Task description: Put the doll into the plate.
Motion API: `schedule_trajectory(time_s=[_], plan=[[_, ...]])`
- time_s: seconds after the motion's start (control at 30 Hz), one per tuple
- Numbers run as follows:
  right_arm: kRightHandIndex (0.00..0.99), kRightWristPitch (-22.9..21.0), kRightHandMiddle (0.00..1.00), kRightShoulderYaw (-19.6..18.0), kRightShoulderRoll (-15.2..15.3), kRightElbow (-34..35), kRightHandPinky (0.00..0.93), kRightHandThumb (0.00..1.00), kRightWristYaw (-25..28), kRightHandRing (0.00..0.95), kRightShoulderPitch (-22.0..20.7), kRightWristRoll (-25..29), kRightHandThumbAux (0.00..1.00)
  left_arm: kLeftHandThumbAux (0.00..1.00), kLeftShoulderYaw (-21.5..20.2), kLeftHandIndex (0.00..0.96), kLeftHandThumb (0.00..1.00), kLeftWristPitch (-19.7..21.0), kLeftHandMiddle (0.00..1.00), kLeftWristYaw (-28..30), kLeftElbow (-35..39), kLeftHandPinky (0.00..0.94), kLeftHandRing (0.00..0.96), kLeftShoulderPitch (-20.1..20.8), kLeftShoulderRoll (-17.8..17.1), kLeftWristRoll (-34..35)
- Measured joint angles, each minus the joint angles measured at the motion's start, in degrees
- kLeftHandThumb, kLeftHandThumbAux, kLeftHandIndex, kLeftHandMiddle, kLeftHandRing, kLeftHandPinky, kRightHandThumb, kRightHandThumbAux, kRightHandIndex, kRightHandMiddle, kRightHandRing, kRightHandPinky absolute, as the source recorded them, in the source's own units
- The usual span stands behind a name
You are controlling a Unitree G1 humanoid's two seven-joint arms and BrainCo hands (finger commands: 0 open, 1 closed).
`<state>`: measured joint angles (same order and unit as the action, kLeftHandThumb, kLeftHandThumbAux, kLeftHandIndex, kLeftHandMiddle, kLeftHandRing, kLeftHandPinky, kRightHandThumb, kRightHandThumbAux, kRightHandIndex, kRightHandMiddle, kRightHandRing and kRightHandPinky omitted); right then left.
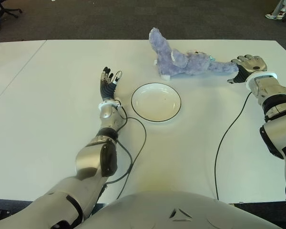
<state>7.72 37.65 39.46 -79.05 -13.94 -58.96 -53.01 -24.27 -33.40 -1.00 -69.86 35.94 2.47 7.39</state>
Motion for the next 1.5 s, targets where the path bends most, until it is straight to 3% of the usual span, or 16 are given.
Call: schedule_trajectory(time_s=[0.37, 0.43, 0.87, 1.0, 1.5], plan=[[0.001, -0.02, 0.000, -1.82, 0.05, 0.19, 0.000, 0.245, -1.66, 0.000, -2.70, 0.54, 0.552, 0.628, -0.06, 0.060, 0.000, 0.00, 0.053, 0.83, 0.00, 0.028, 0.036, 0.00, 0.00, 0.01], [0.001, -0.01, 0.000, -2.15, 0.00, 0.25, 0.051, 0.244, -2.11, 0.000, -3.12, 0.58, 0.550, 0.625, -0.03, 0.061, 0.000, 0.00, 0.054, 0.83, 0.00, 0.030, 0.037, 0.00, 0.00, 0.00], [0.028, 0.18, 0.018, -3.56, -0.16, 0.83, 0.154, 0.288, -5.18, 0.051, -5.42, 1.47, 0.505, 0.633, 0.09, 0.055, 0.000, 0.00, 0.055, 0.83, 0.00, 0.026, 0.039, 0.00, -0.03, -0.03], [0.037, 0.21, 0.026, -4.12, -0.38, 0.83, 0.110, 0.295, -5.30, 0.048, -5.52, 1.58, 0.505, 0.635, 0.14, 0.050, 0.000, 0.01, 0.054, 0.83, 0.00, 0.028, 0.038, -0.01, -0.06, -0.05], [0.048, -0.10, 0.023, -5.37, -6.05, 0.71, 0.087, 0.292, -5.57, 0.038, -5.52, 1.81, 0.489, 0.623, 0.36, 0.057, 0.000, 0.19, 0.055, 0.83, 0.00, 0.038, 0.040, -0.01, -0.19, -0.08]])
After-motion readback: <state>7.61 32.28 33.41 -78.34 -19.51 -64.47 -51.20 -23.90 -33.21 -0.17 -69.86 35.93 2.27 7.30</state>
